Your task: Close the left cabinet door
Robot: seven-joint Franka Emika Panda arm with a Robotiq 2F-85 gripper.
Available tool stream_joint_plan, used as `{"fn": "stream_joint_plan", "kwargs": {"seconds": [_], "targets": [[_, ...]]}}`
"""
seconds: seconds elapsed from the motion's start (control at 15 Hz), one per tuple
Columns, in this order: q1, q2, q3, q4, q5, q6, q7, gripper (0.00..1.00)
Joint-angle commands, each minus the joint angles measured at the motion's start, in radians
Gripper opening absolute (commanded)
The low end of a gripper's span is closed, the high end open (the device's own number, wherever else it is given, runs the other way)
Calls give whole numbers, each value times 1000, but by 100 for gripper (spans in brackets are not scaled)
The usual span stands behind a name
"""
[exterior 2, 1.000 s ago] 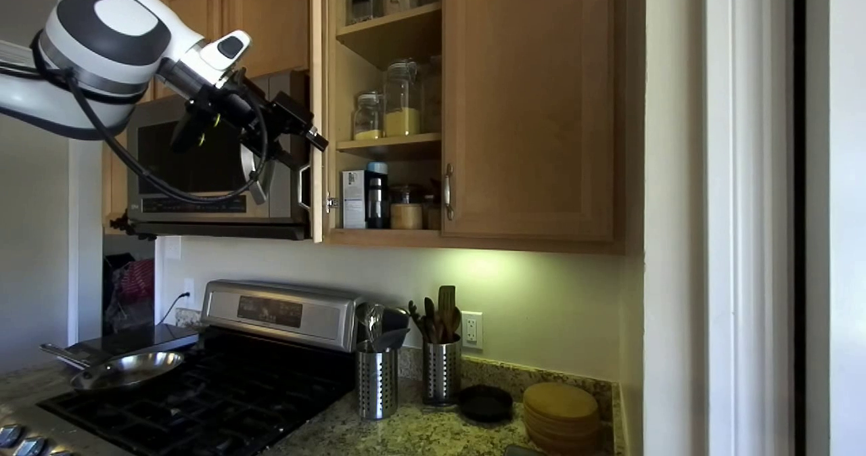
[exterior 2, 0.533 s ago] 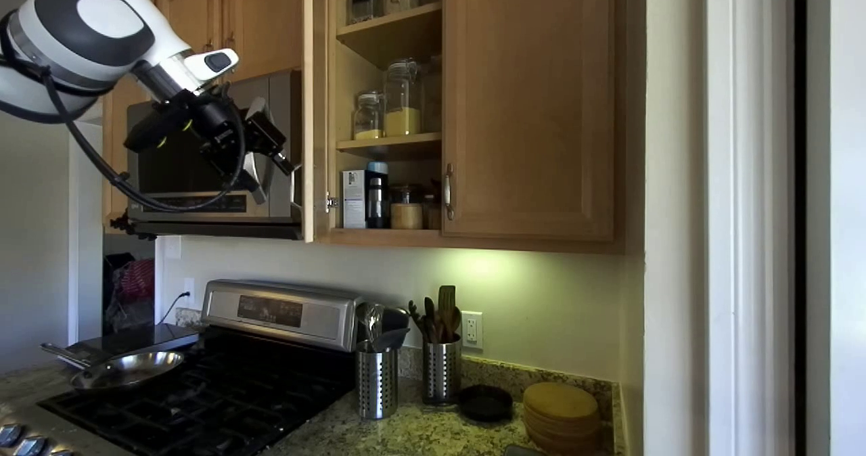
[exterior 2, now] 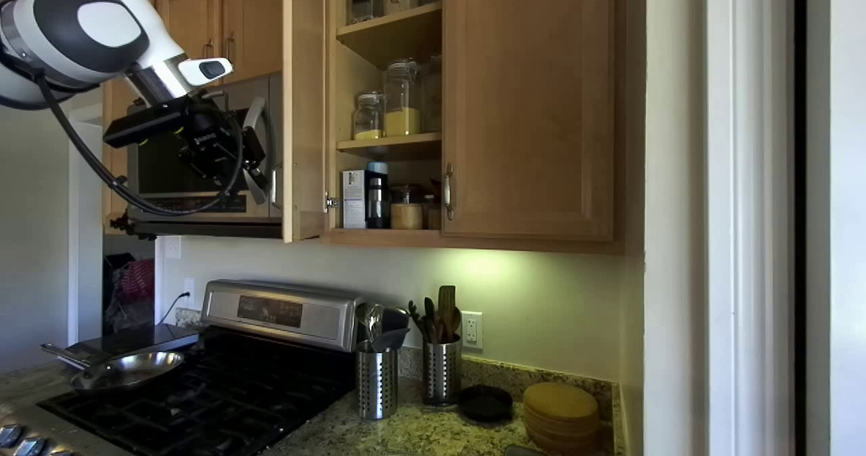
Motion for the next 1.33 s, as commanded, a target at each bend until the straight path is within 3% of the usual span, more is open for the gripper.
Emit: {"fn": "stream_joint_plan", "kwargs": {"seconds": [0.0, 0.27, 0.47, 1.27], "targets": [[-34, 48, 0, 32, -23, 112, 18, 32], [-76, 81, 9, 60, -49, 222, 26, 7], [-101, 93, 19, 75, -71, 251, 32, 0], [-263, 105, 62, 117, -268, 215, 84, 4]]}}
